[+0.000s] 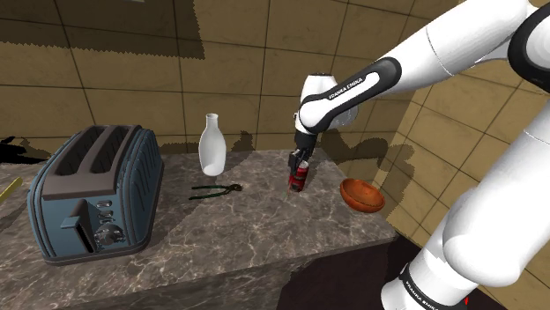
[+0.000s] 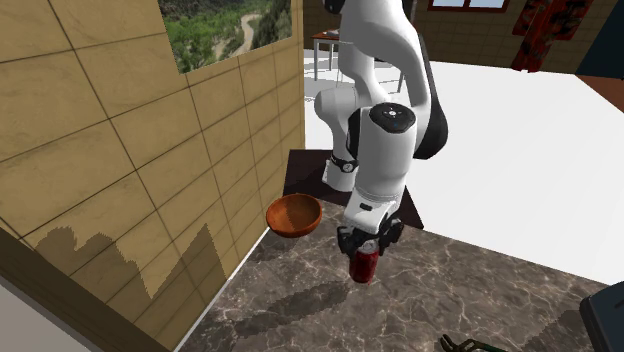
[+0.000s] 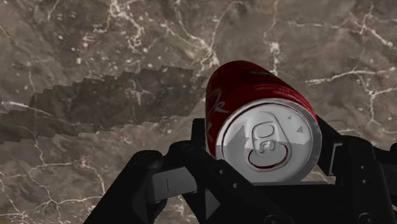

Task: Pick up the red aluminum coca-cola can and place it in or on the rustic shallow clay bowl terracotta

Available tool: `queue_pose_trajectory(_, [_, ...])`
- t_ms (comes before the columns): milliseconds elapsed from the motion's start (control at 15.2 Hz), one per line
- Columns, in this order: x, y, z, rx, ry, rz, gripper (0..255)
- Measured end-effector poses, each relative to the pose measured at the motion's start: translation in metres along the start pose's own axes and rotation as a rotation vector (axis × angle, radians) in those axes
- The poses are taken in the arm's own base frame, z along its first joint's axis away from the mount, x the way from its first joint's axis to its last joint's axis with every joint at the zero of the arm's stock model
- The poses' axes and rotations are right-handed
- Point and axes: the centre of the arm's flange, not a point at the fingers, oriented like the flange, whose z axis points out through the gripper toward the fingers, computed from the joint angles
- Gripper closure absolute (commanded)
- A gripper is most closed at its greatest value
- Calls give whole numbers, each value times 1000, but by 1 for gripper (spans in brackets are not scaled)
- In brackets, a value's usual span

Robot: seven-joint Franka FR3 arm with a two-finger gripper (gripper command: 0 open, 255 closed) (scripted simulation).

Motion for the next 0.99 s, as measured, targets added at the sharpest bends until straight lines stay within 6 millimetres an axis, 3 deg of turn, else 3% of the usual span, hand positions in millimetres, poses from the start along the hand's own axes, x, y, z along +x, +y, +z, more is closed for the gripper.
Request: queue_pose_trajectory(990, [-1, -1, -79, 0, 0, 0, 255])
